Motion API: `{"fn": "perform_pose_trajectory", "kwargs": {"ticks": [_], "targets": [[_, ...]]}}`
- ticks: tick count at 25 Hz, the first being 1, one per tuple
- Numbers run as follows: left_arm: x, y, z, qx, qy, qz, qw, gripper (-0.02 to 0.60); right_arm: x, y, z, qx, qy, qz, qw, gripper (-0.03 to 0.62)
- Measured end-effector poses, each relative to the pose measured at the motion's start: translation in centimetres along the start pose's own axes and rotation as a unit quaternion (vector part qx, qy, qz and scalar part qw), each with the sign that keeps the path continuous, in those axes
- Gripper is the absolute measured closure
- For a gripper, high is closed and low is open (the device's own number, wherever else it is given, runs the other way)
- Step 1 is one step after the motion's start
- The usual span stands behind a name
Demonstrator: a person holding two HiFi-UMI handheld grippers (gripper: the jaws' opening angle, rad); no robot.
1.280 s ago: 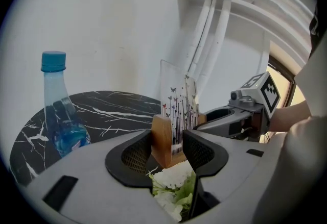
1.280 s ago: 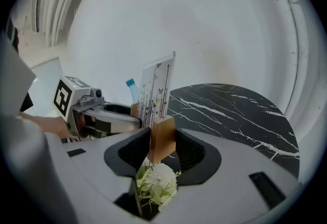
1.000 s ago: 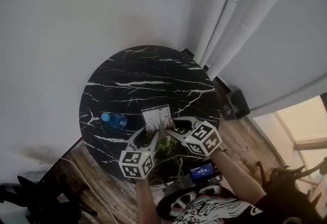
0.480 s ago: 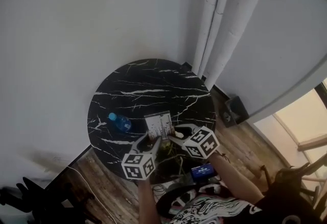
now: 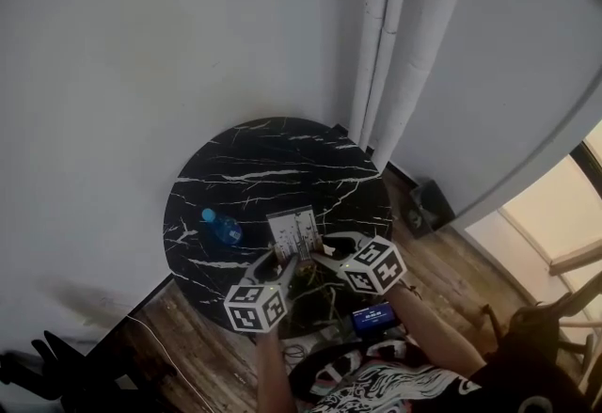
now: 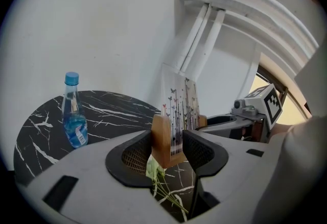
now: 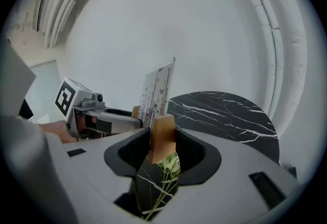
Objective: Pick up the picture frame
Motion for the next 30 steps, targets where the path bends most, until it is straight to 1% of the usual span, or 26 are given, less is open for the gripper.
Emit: {"fn": "perform_pose_trajectory", "kwargs": {"ticks": [7, 14, 22, 30], "targets": [[0.39, 0.25, 0.26, 0.000, -0.004, -0.008, 1.0000, 0.385, -0.19, -0.26, 0.55, 0.009, -0.002, -0.008, 1.000, 0.434], [0.64, 0.20, 0.30, 0.004, -0.003, -0.006, 1.0000, 0.385, -0.22, -0.39, 0.84, 0.016, -0.004, -0.009, 1.000, 0.434], [0.53, 0.17, 0.48, 0.004, -0.003, -0.006, 1.0000, 0.385, -0.29, -0.52, 0.73, 0.017, -0.001, -0.014, 1.000, 0.434], [0.52, -0.23, -0.47, 0.004, -0.010, 0.002, 0.9999, 0.385, 0.48, -0.66, 0.65, 0.009, -0.008, -0.013, 1.000, 0.434]]}}
Point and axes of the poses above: the fingertips, and each gripper's own axes: z backward along the fingers, x to its right, y out of its top, the point moved 8 cm from there along z, backward along the fingers, and after that the axes turned 15 degrees about -z, right-handed, at the moved point
